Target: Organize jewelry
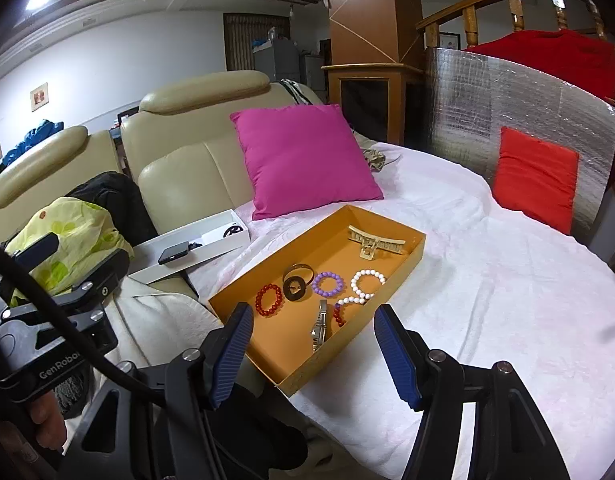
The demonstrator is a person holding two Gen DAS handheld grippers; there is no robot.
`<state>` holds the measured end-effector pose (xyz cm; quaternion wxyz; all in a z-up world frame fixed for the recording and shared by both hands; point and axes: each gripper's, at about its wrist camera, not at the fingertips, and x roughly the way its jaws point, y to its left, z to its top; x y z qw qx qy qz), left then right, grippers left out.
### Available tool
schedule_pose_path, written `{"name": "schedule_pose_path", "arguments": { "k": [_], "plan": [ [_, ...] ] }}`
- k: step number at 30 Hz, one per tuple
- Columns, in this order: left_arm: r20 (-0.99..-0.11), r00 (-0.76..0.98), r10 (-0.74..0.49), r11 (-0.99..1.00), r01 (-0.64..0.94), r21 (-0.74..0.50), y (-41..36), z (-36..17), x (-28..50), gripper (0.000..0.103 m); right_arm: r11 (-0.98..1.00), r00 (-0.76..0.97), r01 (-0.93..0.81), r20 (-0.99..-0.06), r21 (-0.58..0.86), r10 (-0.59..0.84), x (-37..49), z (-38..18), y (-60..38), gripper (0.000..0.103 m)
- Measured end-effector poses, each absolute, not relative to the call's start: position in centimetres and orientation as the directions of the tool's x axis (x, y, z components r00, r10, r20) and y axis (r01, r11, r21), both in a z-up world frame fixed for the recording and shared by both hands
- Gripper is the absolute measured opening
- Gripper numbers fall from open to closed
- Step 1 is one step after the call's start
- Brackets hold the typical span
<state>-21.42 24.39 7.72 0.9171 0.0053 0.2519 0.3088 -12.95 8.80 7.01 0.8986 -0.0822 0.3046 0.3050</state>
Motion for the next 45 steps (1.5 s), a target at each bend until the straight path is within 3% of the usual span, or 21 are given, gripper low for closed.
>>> {"name": "schedule_pose_path", "arguments": {
  "k": [45],
  "plan": [
    [-0.519,0.640,0.567,0.798,-0.582,0.155,28.3,4.8,-18.5,0.097,0.786,0.564,-0.617,-0.669,0.051,0.485,-9.0,3.3,13.5,0.067]
  ]
}}
